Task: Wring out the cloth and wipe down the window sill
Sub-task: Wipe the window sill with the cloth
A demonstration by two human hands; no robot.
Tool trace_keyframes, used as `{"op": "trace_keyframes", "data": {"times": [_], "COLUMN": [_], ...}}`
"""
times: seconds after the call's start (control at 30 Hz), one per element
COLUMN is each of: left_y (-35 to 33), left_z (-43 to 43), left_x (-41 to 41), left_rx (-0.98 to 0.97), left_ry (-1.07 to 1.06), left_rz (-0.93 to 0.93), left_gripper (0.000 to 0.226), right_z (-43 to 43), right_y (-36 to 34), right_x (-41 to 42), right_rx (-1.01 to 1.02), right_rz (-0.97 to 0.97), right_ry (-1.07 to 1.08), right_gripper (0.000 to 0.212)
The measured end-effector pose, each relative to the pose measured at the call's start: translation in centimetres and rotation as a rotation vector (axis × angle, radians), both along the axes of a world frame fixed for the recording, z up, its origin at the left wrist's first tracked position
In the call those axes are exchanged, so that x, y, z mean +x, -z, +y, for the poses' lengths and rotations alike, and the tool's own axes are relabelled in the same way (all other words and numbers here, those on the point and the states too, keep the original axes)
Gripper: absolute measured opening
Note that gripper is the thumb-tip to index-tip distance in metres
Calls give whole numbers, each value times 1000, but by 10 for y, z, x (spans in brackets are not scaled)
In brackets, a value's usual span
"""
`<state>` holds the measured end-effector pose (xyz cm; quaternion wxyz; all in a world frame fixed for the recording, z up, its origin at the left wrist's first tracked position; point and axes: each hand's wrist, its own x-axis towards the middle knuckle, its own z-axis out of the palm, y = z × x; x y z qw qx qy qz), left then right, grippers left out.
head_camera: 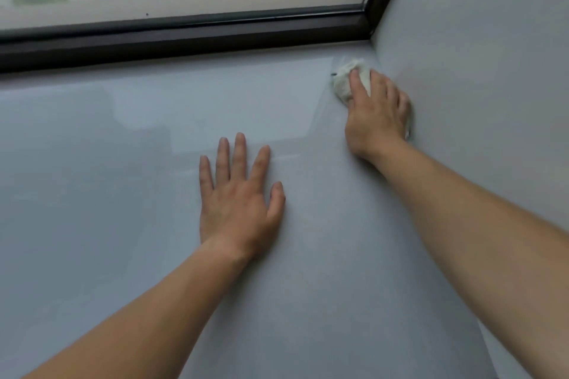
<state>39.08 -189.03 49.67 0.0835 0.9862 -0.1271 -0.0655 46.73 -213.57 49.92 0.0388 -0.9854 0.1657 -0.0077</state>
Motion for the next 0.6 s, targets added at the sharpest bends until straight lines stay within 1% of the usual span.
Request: {"op": "trace_keyframes", "data": {"times": [0.13,0.2,0.3,0.37,0.43,0.6], "left_y": [4,6,7,6,7,4], "left_z": [1,2,3,4,3,2], "left_x": [0,1,1,0,0,1], "left_rx": [18,21,20,22,20,2], "left_ry": [7,15,18,14,14,13], "left_rz": [-19,-18,-19,-18,-17,-9], "left_gripper": [68,68,68,68,67,68], "right_z": [4,6,3,1,3,17], "right_y": [-2,-4,-9,-14,-18,-17], "right_x": [65,74,71,62,43,-62], "right_rx": [-59,-110,-150,-142,-169,-208], "right_rz": [24,30,46,69,97,100], "right_ry": [24,22,48,85,98,139], "right_gripper": [64,68,61,57,59,59]}}
